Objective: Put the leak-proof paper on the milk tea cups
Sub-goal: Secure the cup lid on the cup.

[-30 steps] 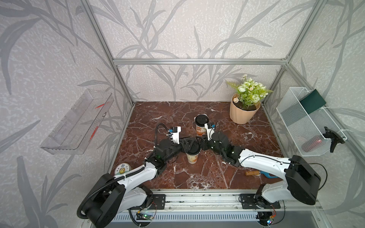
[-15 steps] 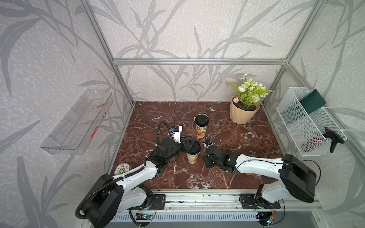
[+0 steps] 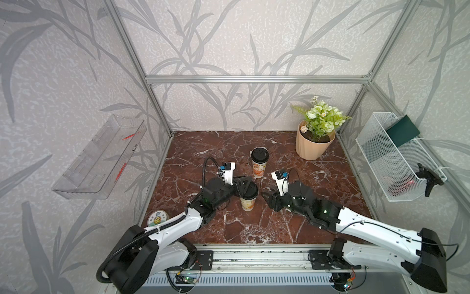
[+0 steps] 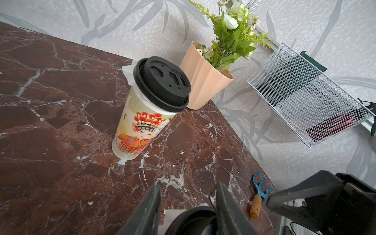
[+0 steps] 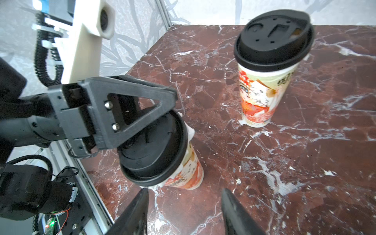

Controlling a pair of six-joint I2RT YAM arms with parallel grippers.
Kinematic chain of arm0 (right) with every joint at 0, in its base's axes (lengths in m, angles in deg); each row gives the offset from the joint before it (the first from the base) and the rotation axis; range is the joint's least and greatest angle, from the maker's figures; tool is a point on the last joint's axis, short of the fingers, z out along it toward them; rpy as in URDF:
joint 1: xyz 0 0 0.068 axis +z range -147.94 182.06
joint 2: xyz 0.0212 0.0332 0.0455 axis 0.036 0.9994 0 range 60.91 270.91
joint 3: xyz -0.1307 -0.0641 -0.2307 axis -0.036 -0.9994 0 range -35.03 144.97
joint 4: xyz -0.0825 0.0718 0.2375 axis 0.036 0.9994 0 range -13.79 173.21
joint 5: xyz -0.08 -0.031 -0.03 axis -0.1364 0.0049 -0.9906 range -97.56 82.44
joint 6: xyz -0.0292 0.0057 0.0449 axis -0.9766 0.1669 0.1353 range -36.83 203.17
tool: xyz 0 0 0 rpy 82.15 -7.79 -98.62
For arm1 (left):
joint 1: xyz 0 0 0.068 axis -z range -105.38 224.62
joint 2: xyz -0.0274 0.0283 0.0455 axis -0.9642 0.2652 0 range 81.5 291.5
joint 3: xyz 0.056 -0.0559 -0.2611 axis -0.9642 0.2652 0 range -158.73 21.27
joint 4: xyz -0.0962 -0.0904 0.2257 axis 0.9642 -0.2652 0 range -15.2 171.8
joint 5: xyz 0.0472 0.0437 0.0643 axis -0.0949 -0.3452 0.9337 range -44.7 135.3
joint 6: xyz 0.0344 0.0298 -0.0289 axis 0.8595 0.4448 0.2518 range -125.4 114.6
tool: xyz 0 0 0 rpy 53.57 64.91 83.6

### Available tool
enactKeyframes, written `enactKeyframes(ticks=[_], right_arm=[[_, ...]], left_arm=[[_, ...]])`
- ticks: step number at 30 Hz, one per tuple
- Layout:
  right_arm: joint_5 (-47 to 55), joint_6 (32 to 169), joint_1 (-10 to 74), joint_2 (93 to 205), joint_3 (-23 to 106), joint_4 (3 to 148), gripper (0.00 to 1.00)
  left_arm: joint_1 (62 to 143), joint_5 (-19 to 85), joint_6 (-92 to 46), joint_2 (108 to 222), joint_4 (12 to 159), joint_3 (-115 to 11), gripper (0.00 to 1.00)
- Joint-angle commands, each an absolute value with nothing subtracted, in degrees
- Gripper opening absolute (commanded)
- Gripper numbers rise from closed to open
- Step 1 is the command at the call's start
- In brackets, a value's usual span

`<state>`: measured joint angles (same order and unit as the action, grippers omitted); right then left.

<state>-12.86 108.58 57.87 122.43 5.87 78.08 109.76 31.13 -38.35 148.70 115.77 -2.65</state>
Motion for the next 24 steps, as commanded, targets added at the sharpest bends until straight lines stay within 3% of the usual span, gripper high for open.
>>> enactKeyframes(ticks=[1,15,24], right_arm=[[-8.1,108.0,57.7,127.0,8.4,74.1,0.58],[-15.0,111.4,57.8,134.2,4.7,73.1,0.51],[-12.3,116.4,57.9,138.6,-0.1,72.5,0.44]], left_arm=[[110.1,32.7,-33.4,153.6,88.8,3.3,0.44],[110.9,32.5,-32.8,155.7,89.4,2.7,0.44],[111.6,32.1,-32.6,157.2,89.9,2.5,0.42]])
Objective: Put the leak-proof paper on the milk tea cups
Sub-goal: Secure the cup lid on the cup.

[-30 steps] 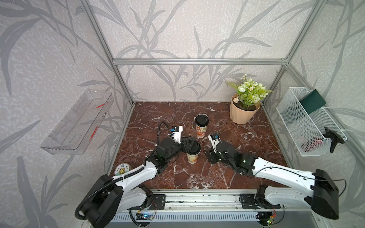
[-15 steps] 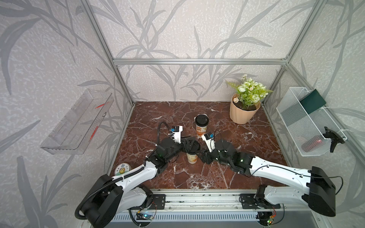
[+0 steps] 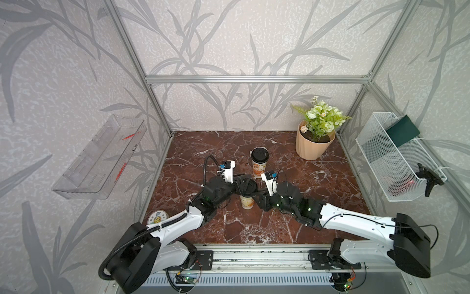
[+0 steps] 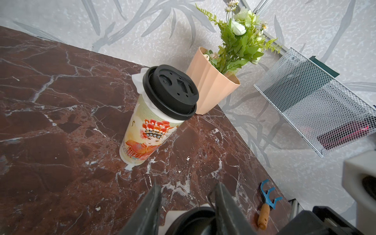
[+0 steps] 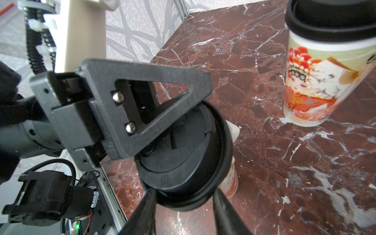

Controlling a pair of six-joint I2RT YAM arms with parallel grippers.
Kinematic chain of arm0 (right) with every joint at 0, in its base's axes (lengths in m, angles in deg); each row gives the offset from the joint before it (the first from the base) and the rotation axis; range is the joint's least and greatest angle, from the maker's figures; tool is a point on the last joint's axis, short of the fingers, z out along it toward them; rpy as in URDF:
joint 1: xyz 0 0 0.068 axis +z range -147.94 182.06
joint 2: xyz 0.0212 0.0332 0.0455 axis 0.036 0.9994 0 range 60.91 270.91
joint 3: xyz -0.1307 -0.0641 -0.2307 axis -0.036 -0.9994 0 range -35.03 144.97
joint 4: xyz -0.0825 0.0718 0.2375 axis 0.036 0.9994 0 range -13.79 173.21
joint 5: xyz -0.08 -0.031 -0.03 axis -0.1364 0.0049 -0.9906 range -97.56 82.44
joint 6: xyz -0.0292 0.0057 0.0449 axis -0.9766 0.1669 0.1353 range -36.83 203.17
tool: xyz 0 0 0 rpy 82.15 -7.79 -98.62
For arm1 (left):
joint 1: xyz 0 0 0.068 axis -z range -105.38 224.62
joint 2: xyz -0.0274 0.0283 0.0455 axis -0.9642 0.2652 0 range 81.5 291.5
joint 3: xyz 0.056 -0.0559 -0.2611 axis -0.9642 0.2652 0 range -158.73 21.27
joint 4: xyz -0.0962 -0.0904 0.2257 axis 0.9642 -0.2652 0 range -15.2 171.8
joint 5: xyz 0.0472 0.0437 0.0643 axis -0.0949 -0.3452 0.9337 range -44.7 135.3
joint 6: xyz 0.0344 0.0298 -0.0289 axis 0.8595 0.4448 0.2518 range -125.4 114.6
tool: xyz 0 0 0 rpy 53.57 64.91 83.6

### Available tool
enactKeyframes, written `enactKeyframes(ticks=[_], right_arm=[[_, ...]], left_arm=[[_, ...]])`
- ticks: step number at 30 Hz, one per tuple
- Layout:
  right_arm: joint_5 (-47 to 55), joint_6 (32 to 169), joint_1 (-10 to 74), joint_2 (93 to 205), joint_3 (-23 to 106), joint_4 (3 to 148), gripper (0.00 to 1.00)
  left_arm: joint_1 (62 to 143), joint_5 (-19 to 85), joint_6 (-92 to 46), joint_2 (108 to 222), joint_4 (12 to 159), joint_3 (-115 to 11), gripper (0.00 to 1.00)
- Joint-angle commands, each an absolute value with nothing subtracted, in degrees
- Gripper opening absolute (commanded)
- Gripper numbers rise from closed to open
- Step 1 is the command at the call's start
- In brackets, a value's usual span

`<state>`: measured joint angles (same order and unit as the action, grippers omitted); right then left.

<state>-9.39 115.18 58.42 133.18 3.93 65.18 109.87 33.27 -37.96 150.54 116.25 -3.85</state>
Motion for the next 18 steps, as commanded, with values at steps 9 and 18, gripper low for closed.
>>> enactKeyframes(ticks=[9,18], right_arm=[[-13.9,111.9,57.9,133.0,5.7,76.5,0.44],[-14.3,108.8,56.1,130.7,13.1,75.5,0.44]], left_arm=[[111.6,32.1,-32.5,156.8,89.7,2.5,0.42],[111.7,31.7,-32.4,157.0,89.8,2.4,0.42]])
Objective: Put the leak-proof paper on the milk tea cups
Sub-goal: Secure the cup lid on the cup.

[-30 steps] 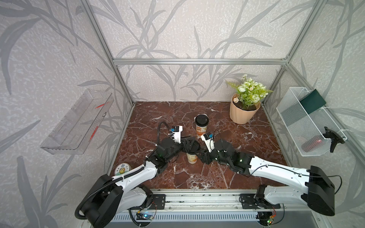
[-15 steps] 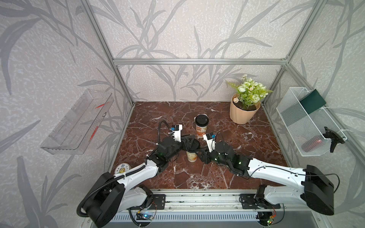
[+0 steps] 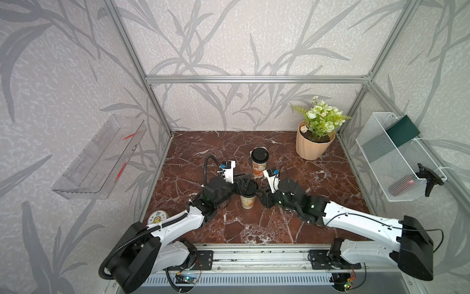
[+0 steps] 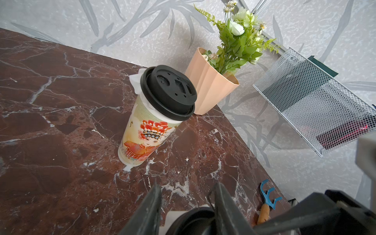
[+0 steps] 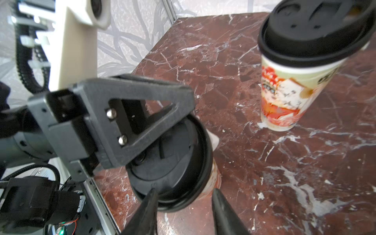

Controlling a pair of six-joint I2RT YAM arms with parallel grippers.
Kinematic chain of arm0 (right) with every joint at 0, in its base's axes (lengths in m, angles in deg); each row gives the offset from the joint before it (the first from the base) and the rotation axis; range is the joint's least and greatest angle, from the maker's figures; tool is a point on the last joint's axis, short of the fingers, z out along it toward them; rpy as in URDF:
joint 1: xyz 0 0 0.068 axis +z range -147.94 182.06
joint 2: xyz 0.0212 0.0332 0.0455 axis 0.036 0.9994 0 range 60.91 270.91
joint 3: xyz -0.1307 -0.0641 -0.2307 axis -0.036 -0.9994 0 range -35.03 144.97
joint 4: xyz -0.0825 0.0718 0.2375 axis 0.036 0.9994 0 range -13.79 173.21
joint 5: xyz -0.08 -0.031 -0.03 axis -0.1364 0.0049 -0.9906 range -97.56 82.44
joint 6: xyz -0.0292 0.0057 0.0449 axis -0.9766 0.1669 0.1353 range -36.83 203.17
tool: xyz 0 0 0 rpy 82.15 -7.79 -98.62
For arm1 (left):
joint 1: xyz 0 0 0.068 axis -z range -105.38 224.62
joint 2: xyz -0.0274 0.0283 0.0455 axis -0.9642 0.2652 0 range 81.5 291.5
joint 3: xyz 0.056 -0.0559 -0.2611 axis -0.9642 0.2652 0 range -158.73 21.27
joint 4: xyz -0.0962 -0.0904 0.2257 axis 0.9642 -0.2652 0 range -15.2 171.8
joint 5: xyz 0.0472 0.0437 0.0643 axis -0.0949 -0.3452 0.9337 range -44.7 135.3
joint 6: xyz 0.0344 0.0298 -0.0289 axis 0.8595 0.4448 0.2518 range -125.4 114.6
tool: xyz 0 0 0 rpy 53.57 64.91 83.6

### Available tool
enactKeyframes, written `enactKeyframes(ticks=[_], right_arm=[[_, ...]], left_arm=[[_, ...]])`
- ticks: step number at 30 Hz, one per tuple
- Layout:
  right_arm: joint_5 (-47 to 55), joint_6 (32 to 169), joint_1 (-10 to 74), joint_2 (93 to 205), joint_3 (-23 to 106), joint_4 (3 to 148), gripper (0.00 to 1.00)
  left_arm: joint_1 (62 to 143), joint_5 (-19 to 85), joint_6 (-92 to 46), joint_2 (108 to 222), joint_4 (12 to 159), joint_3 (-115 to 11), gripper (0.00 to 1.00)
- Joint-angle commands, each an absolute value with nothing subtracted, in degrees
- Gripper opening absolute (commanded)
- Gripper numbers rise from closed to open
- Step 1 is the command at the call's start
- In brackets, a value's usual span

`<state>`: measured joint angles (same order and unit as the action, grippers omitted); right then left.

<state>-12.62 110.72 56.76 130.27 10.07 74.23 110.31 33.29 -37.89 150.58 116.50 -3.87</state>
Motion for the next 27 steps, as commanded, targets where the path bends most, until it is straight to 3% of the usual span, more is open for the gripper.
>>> enactKeyframes(ticks=[1,9,27], right_arm=[[-13.9,108.8,55.9,131.5,13.5,74.9,0.44],[-13.9,109.0,55.4,137.7,14.3,73.4,0.44],[-19.2,118.4,60.2,143.7,-4.7,65.7,0.31]], left_arm=[[111.7,31.6,-32.4,157.0,89.9,2.4,0.42],[111.6,31.5,-32.5,157.4,90.2,2.3,0.42],[114.4,34.8,-38.6,162.3,100.2,7.6,0.42]])
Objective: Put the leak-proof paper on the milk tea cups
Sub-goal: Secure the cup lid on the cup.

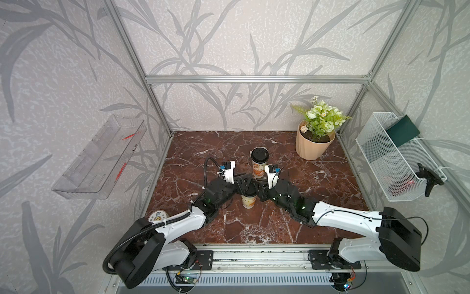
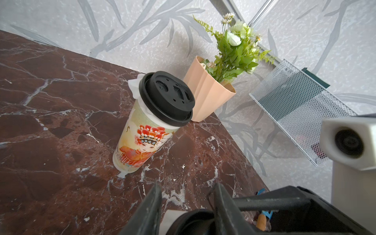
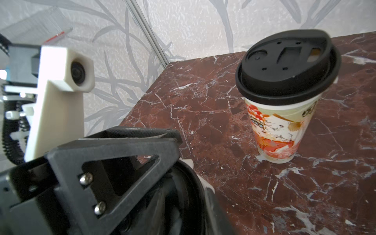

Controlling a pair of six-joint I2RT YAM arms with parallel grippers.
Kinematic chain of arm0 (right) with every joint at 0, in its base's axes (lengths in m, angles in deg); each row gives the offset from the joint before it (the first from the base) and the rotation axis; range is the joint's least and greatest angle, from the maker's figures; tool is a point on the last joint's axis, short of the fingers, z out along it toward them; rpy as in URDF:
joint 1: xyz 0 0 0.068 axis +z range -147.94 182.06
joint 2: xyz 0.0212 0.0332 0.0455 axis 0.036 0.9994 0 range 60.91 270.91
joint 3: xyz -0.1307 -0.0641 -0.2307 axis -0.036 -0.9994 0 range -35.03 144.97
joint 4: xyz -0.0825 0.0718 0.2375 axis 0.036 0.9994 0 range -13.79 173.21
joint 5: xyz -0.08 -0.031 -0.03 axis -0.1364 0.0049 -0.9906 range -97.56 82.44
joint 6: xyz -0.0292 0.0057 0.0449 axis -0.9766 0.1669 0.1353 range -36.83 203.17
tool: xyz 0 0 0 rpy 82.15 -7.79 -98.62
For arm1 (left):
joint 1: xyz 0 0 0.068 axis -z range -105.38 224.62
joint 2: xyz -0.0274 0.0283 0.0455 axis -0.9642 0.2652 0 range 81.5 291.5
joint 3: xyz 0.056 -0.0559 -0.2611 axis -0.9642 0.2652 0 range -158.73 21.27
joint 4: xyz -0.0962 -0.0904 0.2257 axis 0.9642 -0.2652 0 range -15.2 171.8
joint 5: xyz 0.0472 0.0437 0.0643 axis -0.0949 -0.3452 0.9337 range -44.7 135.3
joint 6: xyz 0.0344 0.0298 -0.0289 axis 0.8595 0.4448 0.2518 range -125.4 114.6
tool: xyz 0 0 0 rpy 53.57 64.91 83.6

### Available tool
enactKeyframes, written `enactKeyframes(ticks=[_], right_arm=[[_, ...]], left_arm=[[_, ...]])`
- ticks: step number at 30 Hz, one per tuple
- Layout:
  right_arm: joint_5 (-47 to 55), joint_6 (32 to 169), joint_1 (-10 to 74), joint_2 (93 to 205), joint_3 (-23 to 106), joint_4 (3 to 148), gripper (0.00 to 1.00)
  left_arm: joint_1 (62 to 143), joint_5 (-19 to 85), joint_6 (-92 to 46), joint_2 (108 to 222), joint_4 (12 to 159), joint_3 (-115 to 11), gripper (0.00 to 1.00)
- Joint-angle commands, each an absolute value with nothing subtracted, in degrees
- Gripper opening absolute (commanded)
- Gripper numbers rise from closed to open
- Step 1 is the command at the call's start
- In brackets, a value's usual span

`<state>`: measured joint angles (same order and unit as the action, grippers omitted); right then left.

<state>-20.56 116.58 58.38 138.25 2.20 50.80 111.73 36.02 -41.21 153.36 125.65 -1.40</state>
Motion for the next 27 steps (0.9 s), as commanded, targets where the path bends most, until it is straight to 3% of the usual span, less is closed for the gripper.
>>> enactKeyframes(ticks=[1,11,21,27], right_arm=[[-19.4,118.7,60.2,143.6,-5.4,65.2,0.31],[-22.8,115.9,62.6,140.3,-2.6,67.4,0.32],[-25.0,109.4,62.3,138.4,8.8,76.5,0.41],[-24.8,107.8,61.9,137.8,11.7,78.6,0.44]], left_arm=[[114.5,35.1,-38.9,162.3,100.2,7.8,0.42],[114.5,36.1,-37.9,157.4,94.4,5.0,0.44],[113.5,44.3,-33.5,142.1,77.8,-4.8,0.57],[112.9,44.9,-31.5,138.7,73.2,-9.8,0.59]])
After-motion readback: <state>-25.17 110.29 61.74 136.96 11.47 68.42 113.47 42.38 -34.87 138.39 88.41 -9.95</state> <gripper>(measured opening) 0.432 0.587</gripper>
